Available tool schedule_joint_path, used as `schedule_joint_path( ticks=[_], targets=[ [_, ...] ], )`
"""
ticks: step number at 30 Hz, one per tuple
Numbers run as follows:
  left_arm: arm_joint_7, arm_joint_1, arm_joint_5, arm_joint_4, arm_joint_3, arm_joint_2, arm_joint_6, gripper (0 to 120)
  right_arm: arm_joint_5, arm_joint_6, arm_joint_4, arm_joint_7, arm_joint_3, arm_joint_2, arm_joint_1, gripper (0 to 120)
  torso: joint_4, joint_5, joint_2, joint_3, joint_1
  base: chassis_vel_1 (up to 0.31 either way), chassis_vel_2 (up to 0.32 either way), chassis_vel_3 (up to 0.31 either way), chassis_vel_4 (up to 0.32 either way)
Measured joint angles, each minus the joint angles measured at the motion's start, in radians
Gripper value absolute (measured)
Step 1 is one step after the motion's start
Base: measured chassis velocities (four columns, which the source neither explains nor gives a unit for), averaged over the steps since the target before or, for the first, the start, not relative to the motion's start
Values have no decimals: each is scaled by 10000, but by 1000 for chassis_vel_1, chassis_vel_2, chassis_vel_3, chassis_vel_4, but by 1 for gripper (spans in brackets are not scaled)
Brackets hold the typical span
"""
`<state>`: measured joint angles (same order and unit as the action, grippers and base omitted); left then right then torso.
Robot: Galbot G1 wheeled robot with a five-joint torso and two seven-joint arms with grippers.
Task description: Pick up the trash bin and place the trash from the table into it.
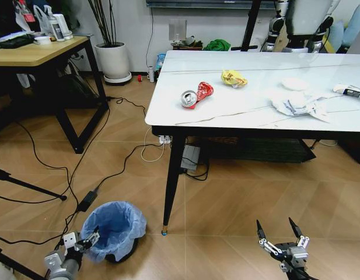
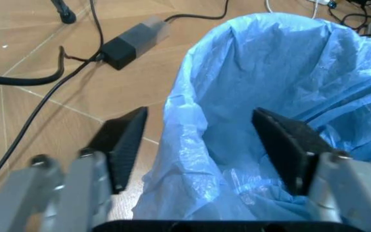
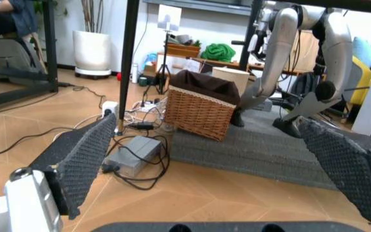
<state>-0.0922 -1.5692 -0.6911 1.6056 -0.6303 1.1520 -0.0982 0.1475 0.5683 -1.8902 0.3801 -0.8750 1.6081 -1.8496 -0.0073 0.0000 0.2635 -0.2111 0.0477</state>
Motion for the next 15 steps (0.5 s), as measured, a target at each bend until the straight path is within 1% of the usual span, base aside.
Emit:
schedule_joint_path(
  ticks=[1,2,3,4,6,8,9,10,11,12,13,15],
  targets=[
    [0,16,-1,-28,0,4,-14,57,0,-17,-6,-2,0,0,2,100,0,0,1,0,0,0,0,0,0],
    [0,16,-1,-28,0,4,-14,57,0,-17,-6,-2,0,0,2,100,0,0,1,0,0,0,0,0,0],
    [0,31,-2,-50,0,5,-25,52,2,-28,-11,-4,0,0,6,100,0,0,1,-1,0,0,0,0,0],
    [1,38,-3,-60,0,5,-28,52,3,-31,-11,-5,0,0,7,100,0,0,1,-1,1,0,0,0,0],
    [2,84,-9,-132,-1,5,-40,41,4,-46,-13,-8,-1,0,16,100,0,0,2,-2,1,0,0,0,0],
    [3,92,-12,-143,-2,4,-41,39,5,-49,-13,-8,-3,0,17,100,0,0,2,-2,2,0,0,0,0],
    [9,129,-28,-194,-5,-8,-49,31,6,-56,-13,-10,-8,0,19,100,0,0,3,-3,2,0,0,0,0],
    [12,142,-36,-209,-6,-14,-52,30,7,-59,-13,-10,-10,0,19,100,0,0,3,-4,3,0,0,0,0],
    [17,161,-51,-238,-6,-24,-64,22,8,-67,-14,-11,-12,0,19,100,-1,0,4,-4,3,0,0,0,0],
    [17,161,-51,-238,-6,-24,-64,22,8,-67,-14,-11,-12,0,19,100,-1,0,4,-4,3,0,0,0,0],
    [22,173,-53,-263,-4,-27,-70,18,9,-73,-15,-12,-15,0,23,100,0,0,5,-4,3,0,0,0,0],
    [53,182,-53,-321,8,-21,-85,7,11,-103,-20,-19,-17,0,37,100,0,0,7,-5,4,0,0,0,0]
  ],
)
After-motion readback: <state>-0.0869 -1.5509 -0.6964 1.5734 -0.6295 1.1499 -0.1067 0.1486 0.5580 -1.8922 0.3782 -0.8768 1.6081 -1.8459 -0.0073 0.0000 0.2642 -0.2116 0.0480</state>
